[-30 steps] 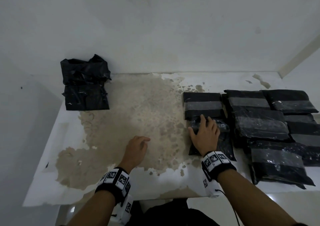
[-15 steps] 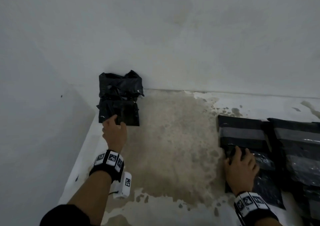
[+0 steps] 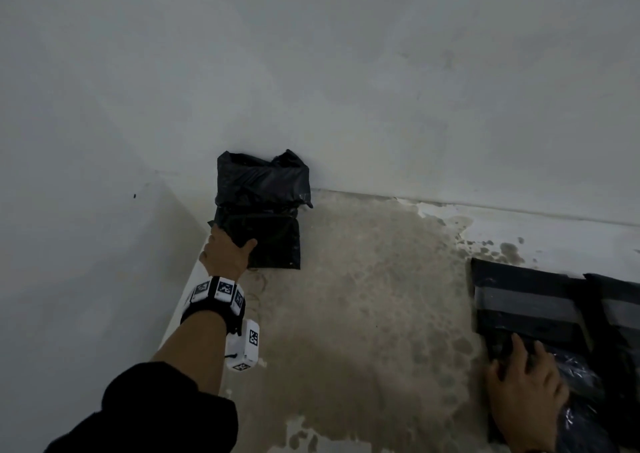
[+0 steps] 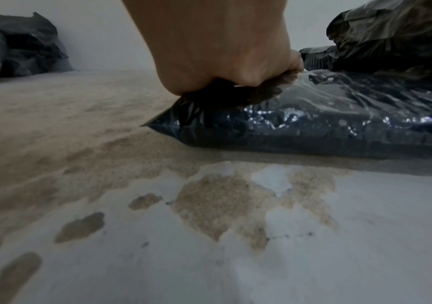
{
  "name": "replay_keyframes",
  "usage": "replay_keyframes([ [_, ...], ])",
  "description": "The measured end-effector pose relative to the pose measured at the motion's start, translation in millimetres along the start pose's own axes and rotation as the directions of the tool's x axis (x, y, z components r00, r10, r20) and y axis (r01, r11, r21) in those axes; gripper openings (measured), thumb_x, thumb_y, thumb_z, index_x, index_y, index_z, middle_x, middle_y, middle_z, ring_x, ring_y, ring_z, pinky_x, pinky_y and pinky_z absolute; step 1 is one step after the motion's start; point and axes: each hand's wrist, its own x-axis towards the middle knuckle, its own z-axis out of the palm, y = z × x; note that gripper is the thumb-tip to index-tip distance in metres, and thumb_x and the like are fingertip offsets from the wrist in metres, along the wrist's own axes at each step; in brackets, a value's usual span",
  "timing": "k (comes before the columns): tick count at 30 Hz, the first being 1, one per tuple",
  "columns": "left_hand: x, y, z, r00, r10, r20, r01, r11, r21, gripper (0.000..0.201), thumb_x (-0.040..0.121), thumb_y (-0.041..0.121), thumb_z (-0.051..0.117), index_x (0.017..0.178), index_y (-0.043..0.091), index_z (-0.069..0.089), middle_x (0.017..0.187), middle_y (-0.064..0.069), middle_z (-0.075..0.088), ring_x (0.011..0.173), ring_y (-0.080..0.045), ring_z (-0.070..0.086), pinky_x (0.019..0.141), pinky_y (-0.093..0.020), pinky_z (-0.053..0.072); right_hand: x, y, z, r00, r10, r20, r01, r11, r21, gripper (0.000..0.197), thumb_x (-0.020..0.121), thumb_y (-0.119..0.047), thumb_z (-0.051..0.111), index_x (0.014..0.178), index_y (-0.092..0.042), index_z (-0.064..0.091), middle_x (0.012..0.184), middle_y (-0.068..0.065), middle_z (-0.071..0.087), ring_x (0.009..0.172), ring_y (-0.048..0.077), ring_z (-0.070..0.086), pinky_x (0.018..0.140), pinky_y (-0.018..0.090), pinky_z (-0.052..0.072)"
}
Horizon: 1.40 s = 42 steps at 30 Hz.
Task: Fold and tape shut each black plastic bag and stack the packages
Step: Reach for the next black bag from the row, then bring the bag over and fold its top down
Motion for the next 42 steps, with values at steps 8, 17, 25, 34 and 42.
replay_keyframes([
  [8,-63,11,-13,0.962,0.186,0.202,-0.060,0.862,-0.504,0.039,0.091,0.029,0.073,0.121,0.005,0.068,0.107,-0.008,0.071,0.097,-0.023,0.066,0.085,-0.035,0.053,0,2,6,0.999,0.008,-0.044,-0.008,1.000,0.005,0.055,0.086,-0.031,0.044,0.134,-0.005,0.054,0.141,0.031,0.045,0.122,0.054,0.048,0.095,0.064,0.037],
  [17,-221,4,34,0.725,0.259,0.638,0.142,0.851,-0.506,0.031,0.091,0.038,0.071,0.121,0.028,0.064,0.113,0.008,0.071,0.102,-0.011,0.070,0.085,-0.027,0.058,5,-1,-5,0.983,0.087,0.164,-0.101,0.992,0.079,0.061,0.083,-0.032,0.043,0.136,-0.004,0.051,0.140,0.036,0.045,0.120,0.055,0.047,0.097,0.066,0.036],
  [25,-287,-23,82,0.789,0.349,0.505,-0.160,0.911,-0.380,0.078,0.090,0.032,0.074,0.154,0.021,0.031,0.144,0.006,0.048,0.129,-0.012,0.047,0.103,-0.027,0.040,12,7,-27,0.946,0.029,0.324,-0.118,0.959,0.258,0.073,0.089,-0.037,0.072,0.151,-0.010,0.043,0.154,0.031,0.033,0.140,0.052,0.032,0.112,0.066,0.025],
  [34,-324,-15,102,0.770,0.585,0.255,-0.621,0.779,0.088,0.082,0.094,0.058,0.046,0.161,0.021,0.016,0.166,-0.008,0.012,0.151,-0.031,0.016,0.120,-0.052,0.024,-16,20,-62,0.974,-0.144,0.173,0.047,0.881,0.470,0.046,0.092,-0.023,0.069,0.135,-0.014,0.054,0.124,0.012,0.055,0.117,0.031,0.048,0.100,0.046,0.040],
  [42,-319,-22,106,0.685,0.598,0.415,-0.698,0.703,0.139,0.090,0.086,0.073,0.026,0.161,0.026,0.013,0.169,-0.006,0.000,0.153,-0.029,0.006,0.122,-0.049,0.016,3,-49,-50,0.710,-0.614,0.346,0.270,0.691,0.671,0.033,0.098,-0.025,0.061,0.131,-0.024,0.063,0.121,0.002,0.053,0.106,0.015,0.050,0.093,0.037,0.049],
])
